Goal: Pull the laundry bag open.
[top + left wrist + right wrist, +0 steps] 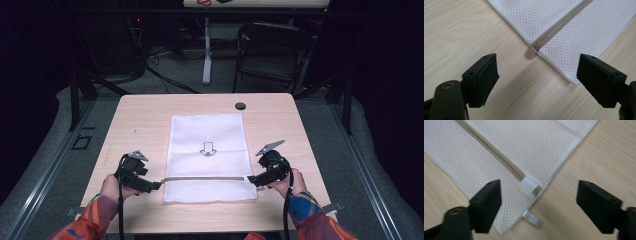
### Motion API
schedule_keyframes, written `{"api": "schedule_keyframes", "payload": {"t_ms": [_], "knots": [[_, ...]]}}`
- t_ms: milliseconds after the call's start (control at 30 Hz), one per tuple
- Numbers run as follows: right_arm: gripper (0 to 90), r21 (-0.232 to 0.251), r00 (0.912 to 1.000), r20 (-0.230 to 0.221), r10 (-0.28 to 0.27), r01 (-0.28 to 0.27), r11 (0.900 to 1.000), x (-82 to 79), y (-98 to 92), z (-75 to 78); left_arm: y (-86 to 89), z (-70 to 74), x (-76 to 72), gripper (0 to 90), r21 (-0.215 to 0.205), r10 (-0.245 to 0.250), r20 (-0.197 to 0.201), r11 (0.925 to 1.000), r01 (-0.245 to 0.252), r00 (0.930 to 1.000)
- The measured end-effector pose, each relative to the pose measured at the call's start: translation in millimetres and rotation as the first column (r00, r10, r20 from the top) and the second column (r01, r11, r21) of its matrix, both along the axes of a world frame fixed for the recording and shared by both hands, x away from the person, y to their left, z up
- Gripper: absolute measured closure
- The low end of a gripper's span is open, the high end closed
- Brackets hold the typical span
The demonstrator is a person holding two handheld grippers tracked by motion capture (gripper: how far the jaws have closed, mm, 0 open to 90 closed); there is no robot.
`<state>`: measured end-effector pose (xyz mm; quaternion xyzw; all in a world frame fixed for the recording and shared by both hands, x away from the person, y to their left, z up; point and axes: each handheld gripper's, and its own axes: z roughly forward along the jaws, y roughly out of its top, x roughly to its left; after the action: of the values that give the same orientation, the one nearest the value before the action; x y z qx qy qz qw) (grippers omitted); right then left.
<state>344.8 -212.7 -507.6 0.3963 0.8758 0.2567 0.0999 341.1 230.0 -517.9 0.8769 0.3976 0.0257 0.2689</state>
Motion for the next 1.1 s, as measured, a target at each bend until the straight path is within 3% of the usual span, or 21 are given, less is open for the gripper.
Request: {"api": "schedule_keyframes", "payload": {"t_ms": [167, 533, 733, 867, 1000, 1100], "knots": [[11.0, 0.018, 0.9990, 0.020, -0.041, 0.040, 0.999, -8.0, -14.0, 6.7, 5.3, 5.8, -6.7, 14.9, 0.014, 0.014, 0.017, 0.9998, -0.014, 0.9998], [3.1, 0.007, 0.9942, 0.011, -0.107, 0.107, 0.994, -29.1, -43.1, 12.8, 21.7, 10.0, -18.4, 9.0, 0.026, 0.087, 0.033, 0.9958, -0.088, 0.9957], [1.1, 0.011, 0.9881, 0.015, -0.153, 0.153, 0.988, -43.7, -58.4, 8.3, 30.1, 9.0, -25.9, 5.5, 0.029, 0.121, 0.037, 0.9921, -0.122, 0.9920], [0.9, -0.017, 0.9823, 0.010, -0.187, 0.187, 0.982, -51.2, -67.3, 3.1, 36.3, 5.8, -29.9, 3.3, 0.037, 0.129, 0.026, 0.9908, -0.130, 0.9913], [0.0, -0.035, 0.9762, -0.031, -0.215, 0.213, 0.976, -51.3, -75.9, -6.7, 42.1, 1.7, -28.5, 2.1, 0.051, 0.149, 0.017, 0.9874, -0.150, 0.9887], [0.0, -0.034, 0.9733, -0.052, -0.223, 0.222, 0.974, -48.2, -78.1, -11.7, 44.9, -2.7, -25.8, 1.9, 0.035, 0.171, -0.001, 0.9847, -0.171, 0.9853]]}}
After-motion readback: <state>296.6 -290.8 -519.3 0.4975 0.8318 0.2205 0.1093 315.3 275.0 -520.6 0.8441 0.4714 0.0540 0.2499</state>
